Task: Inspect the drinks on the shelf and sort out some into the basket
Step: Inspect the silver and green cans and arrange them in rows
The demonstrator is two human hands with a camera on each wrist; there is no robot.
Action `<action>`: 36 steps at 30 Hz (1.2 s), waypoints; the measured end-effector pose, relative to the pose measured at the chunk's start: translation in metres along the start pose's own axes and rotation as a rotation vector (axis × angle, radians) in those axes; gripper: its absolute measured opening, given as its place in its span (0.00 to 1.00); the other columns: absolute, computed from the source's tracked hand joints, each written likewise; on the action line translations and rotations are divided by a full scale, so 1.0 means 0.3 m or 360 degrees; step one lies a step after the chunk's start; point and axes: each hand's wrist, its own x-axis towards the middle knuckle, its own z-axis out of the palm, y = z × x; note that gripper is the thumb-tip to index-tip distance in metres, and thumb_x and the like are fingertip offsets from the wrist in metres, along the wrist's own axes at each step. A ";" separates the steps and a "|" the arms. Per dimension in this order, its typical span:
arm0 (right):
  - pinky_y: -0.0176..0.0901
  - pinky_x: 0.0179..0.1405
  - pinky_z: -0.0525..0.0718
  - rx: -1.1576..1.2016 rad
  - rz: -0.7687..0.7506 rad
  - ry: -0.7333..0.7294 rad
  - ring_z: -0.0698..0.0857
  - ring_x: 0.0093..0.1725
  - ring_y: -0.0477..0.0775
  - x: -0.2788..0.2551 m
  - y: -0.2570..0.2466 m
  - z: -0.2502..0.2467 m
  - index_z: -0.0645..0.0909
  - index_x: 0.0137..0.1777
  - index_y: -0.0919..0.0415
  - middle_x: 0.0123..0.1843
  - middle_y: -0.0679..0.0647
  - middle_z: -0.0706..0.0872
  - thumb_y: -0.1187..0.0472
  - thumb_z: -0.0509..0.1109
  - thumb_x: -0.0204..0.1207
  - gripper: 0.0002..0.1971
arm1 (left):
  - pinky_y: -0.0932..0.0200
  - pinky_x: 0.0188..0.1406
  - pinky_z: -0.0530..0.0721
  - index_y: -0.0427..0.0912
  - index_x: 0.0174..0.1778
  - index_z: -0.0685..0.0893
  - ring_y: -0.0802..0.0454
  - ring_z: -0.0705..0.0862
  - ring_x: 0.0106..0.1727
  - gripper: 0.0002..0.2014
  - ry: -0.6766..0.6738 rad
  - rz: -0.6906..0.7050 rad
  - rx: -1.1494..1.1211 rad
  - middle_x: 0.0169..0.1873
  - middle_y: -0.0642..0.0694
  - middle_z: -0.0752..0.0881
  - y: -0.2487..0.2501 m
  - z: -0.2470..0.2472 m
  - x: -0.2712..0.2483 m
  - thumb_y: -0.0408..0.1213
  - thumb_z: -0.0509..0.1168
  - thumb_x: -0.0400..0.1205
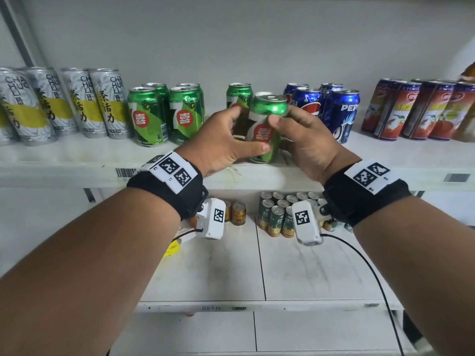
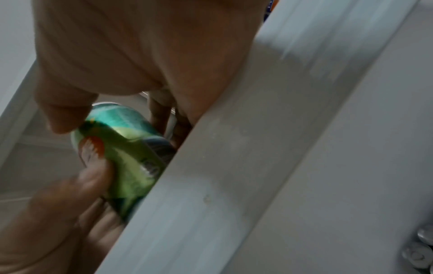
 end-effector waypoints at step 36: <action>0.48 0.50 0.89 -0.2025 0.0093 0.0363 0.88 0.54 0.56 -0.024 -0.340 -0.572 0.87 0.62 0.51 0.60 0.53 0.89 0.44 0.83 0.71 0.22 | 0.49 0.60 0.89 0.43 0.55 0.94 0.47 0.90 0.52 0.09 -0.0199 0.0274 0.1292 0.48 0.49 0.92 0.293 0.457 0.353 0.40 0.78 0.82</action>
